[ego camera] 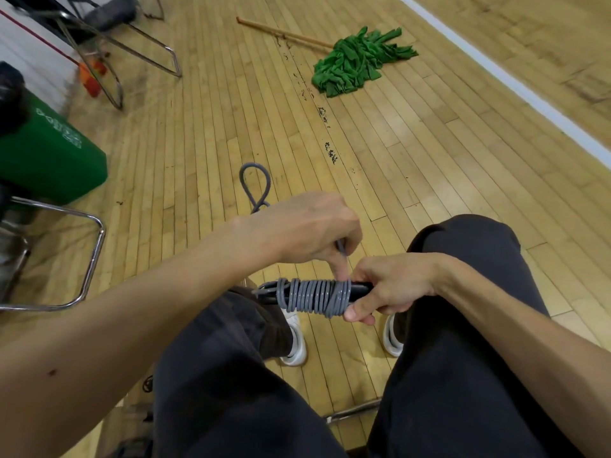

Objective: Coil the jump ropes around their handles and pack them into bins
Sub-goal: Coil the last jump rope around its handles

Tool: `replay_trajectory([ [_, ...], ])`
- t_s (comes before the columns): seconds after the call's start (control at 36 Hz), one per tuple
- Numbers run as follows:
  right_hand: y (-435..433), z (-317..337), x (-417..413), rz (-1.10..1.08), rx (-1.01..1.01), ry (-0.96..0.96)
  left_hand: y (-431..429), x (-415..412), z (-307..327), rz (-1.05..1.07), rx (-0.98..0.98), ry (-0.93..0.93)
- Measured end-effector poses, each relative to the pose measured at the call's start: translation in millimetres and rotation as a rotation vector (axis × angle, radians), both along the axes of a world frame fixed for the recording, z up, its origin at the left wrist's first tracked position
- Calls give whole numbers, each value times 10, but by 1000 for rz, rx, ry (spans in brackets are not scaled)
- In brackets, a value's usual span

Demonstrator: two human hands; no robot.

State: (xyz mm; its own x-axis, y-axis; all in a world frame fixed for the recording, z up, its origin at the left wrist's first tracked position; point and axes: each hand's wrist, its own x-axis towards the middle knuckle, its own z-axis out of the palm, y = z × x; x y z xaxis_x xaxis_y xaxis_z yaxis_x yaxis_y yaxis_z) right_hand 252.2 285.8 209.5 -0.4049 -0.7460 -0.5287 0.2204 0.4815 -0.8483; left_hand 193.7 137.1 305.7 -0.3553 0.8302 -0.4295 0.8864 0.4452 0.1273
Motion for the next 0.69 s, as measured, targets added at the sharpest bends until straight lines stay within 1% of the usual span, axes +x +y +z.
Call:
replay_trajectory([
  [0.11,11,-22,10,38,-23,25,-45,-37,-38,211,25,-140],
  [0.19,1,-33,24,51,-42,37,-144,-69,-101,384,109,-341],
  [0.25,-7,-31,22,67,-70,32,-198,-86,-140,459,142,-462],
  [0.36,12,-12,21,87,-195,-10,-301,-85,-190,554,223,-681],
  [0.44,31,7,9,34,-358,-52,-396,-105,-247,645,330,-806],
  [0.53,17,8,-8,-59,-502,-14,-492,-87,-367,711,480,-860],
  [0.58,6,7,-12,-149,-532,20,-556,-64,-454,782,602,-826],
  [0.64,-1,14,-10,-243,-535,46,-580,-37,-468,870,615,-746],
  [0.69,-4,32,-10,-333,-523,69,-556,-4,-437,915,552,-720],
])
